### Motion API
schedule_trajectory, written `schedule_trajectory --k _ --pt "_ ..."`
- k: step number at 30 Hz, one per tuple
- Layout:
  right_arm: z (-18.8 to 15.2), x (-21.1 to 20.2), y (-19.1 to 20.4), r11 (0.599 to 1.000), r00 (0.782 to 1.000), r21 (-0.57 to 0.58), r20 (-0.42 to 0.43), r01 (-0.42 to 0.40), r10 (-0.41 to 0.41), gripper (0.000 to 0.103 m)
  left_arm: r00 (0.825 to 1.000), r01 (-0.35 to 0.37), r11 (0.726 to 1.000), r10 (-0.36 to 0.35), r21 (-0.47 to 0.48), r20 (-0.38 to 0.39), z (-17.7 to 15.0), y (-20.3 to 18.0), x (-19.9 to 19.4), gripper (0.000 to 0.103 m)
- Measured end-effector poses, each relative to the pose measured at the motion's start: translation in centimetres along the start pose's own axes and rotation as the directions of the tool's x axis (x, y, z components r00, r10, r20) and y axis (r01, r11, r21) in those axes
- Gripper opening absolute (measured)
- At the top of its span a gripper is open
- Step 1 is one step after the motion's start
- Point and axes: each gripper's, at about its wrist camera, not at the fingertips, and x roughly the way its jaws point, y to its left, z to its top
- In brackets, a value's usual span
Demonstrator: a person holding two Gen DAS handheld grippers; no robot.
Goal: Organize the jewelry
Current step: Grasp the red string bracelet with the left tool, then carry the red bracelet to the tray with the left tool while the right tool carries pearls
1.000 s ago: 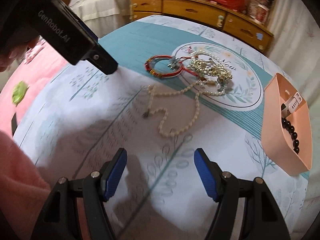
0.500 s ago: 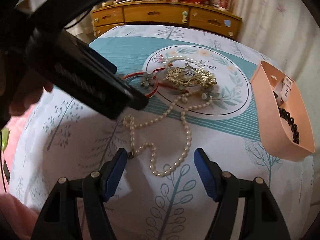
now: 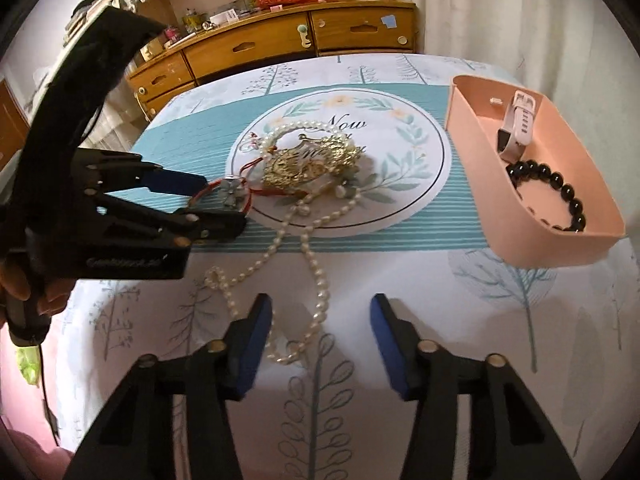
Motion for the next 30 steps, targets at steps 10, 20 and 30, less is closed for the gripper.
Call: schedule_trajectory --k 10,20,30 --pt "0.1 0.4 1.4 0.982 0.996 -0.167 0.005 0.084 -0.084 0.004 0.999 -0.023 1.0 0.024 0.008 -0.024 -1.0 -0.5 -1.0 0.056" --pt "0.4 -0.2 0.7 0.989 0.997 -0.146 -0.079 -0.003 -0.008 0.004 0.999 -0.008 0.998 0.006 -0.057 -0.032 -3.1 -1.0 -4.0 0.056" --pt "2.3 -4.6 -1.0 0.988 0.99 -0.062 -0.02 -0.139 0.138 0.004 1.0 0.006 0.997 -0.007 -0.071 -0.006 -3.8 -3.2 -8.7 0.056"
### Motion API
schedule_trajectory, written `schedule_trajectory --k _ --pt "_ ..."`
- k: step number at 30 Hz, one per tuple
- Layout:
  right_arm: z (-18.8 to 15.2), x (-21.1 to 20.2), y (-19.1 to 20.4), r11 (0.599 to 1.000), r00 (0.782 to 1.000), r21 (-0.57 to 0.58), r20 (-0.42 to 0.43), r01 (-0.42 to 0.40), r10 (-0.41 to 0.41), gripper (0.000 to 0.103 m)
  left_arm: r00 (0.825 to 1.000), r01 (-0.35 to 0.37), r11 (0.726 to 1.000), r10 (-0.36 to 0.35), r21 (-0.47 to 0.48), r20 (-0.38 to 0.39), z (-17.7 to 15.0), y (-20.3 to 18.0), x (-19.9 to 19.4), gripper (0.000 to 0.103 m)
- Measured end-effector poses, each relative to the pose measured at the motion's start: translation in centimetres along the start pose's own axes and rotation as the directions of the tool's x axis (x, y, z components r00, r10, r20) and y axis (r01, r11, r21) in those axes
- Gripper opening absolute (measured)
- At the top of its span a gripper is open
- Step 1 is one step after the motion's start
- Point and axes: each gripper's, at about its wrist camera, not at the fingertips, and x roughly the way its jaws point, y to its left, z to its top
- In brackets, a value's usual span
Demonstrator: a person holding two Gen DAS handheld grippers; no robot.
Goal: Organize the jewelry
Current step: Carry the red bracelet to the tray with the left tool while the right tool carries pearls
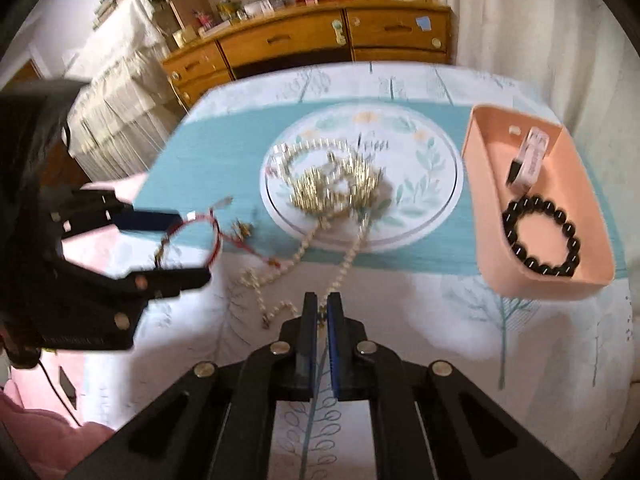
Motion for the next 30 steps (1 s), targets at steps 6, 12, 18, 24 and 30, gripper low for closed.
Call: schedule_trajectory --k 6,12,18,24,30 --pt "1.8 -4.4 -0.6 0.998 0.995 -0.042 0.088 -0.049 0.053 0.004 0.999 -0.02 1.0 0.021 -0.011 0.028 1.1 -1.6 -3.0 0.056" --pt "3.6 -8.6 -1.5 0.99 0.983 -0.103 0.148 -0.095 0.109 0.004 0.994 -0.046 0.998 0.049 -0.03 0.096 3.0 -3.4 -6.7 0.056" --pt "5.2 -12.9 -3.0 0.982 0.972 -0.158 0.193 -0.105 0.135 0.004 0.978 -0.06 0.996 0.073 -0.07 0.195 6.4 -5.2 -10.6 0.056" --pt "6.9 -17.5 -5.4 0.979 0.961 -0.189 0.25 -0.075 0.122 0.004 0.95 -0.069 0.994 0.092 -0.086 0.3 10.1 -8.0 -13.2 0.056" --pt "8.8 -21.5 -8.1 0.98 0.944 -0.196 0.321 -0.013 0.077 0.005 0.933 -0.055 0.994 0.083 -0.091 0.351 13.0 -10.5 -13.5 0.057"
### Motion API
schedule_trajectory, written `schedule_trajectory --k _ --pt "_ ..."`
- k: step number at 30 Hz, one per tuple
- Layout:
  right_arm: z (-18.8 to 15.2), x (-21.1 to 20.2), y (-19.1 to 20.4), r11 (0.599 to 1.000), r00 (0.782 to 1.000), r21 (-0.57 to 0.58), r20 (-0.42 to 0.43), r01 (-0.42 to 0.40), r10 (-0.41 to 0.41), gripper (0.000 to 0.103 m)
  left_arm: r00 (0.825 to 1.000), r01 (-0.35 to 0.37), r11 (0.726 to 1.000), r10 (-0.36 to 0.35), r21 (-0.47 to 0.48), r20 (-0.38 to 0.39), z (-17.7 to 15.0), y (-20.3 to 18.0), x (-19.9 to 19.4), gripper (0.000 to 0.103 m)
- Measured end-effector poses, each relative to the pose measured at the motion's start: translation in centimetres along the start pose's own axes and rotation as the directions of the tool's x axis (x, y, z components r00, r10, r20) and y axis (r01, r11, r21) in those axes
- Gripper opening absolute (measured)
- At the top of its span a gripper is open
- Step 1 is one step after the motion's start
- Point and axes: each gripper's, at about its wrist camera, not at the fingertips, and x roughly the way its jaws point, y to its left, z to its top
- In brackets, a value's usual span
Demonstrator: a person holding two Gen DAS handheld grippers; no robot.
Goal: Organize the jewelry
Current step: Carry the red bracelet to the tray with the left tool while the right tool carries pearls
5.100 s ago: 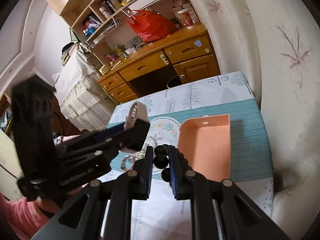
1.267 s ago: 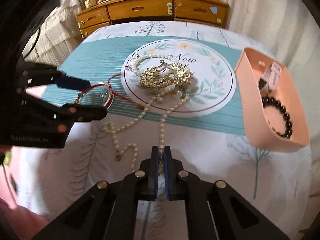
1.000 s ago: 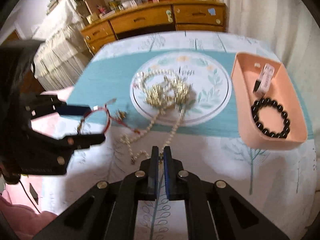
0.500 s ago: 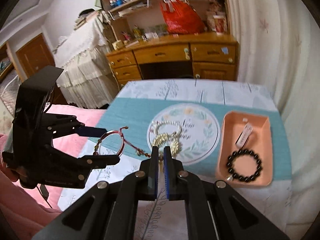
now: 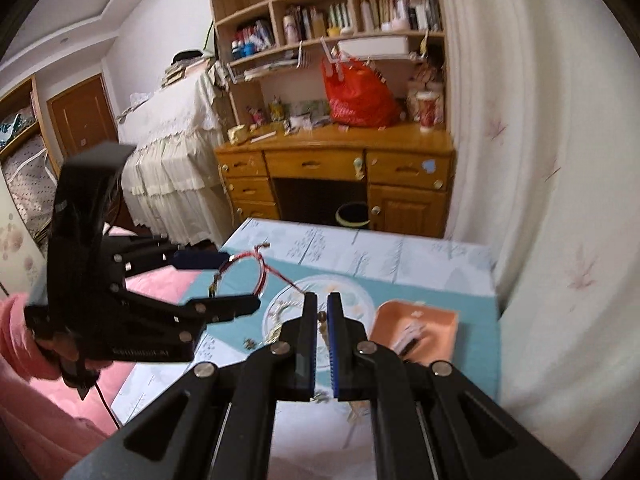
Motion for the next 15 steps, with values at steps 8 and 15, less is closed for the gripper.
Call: schedule_trajectory --k 8,15 --pt "2.0 -1.9 -3.5 0.999 0.995 -0.038 0.094 0.024 -0.021 0.005 1.0 -0.011 1.0 0.011 -0.023 0.005 2.4 -2.2 1.9 0.057" --pt "1.8 -0.8 -5.7 1.0 0.996 -0.009 0.086 -0.027 0.028 0.005 1.0 -0.004 1.0 0.003 -0.025 -0.022 2.5 -3.2 4.5 0.057"
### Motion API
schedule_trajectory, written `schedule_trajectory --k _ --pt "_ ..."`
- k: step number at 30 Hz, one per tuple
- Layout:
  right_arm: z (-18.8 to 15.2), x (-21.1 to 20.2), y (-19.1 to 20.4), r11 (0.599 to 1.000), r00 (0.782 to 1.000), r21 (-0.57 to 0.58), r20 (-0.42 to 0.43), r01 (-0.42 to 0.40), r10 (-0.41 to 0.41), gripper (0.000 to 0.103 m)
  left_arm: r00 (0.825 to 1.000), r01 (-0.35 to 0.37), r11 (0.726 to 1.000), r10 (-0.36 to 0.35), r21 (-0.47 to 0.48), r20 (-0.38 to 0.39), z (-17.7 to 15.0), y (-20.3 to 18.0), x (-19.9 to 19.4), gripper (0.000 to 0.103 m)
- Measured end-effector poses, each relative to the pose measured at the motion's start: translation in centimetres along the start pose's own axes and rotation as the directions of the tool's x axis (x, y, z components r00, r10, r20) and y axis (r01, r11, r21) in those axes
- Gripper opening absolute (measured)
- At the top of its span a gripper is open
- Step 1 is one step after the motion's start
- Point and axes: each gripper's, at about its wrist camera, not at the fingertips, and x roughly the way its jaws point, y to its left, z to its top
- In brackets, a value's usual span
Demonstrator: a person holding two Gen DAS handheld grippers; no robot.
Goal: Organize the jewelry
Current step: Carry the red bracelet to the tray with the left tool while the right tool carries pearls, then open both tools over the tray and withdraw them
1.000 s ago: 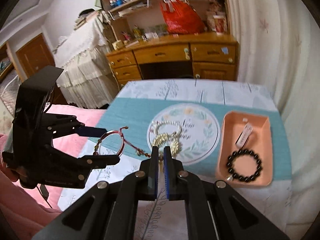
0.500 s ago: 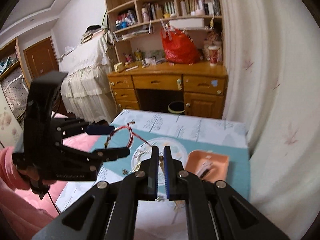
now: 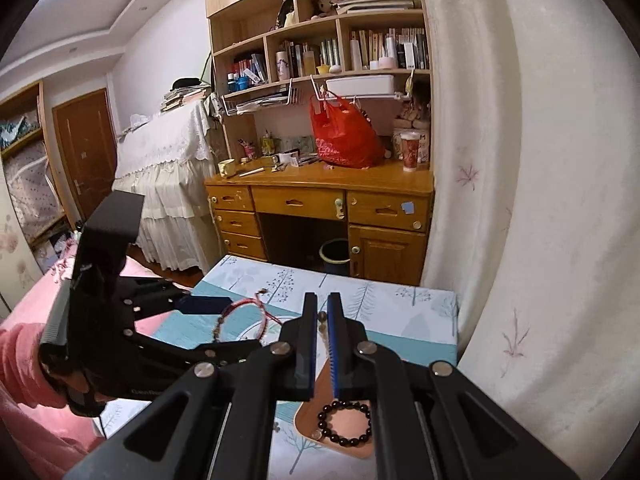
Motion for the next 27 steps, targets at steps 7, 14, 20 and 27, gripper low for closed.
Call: schedule_trajectory --k 7,14,20,27 --pt "-3.3 3.3 -1.9 0.996 0.994 0.07 -0.094 -0.055 0.062 0.005 0.997 0.065 0.998 -0.066 -0.021 -0.049 -0.9 -0.8 4.6 0.057" --pt "-8.7 7.2 -2.8 0.991 0.975 0.13 -0.216 -0.027 0.055 0.005 0.986 0.14 0.99 -0.142 -0.029 -0.086 -1.9 -1.1 8.9 0.057" --pt "-12.5 9.3 -3.4 0.988 0.95 0.153 -0.311 0.027 0.022 0.005 0.957 0.26 0.964 -0.264 -0.049 -0.122 -2.5 -1.9 12.3 0.06" --pt "-14.6 9.8 -3.1 0.987 0.917 0.152 -0.399 0.045 0.02 0.013 0.958 0.247 0.968 -0.249 -0.033 -0.14 -2.4 -2.5 12.4 0.078"
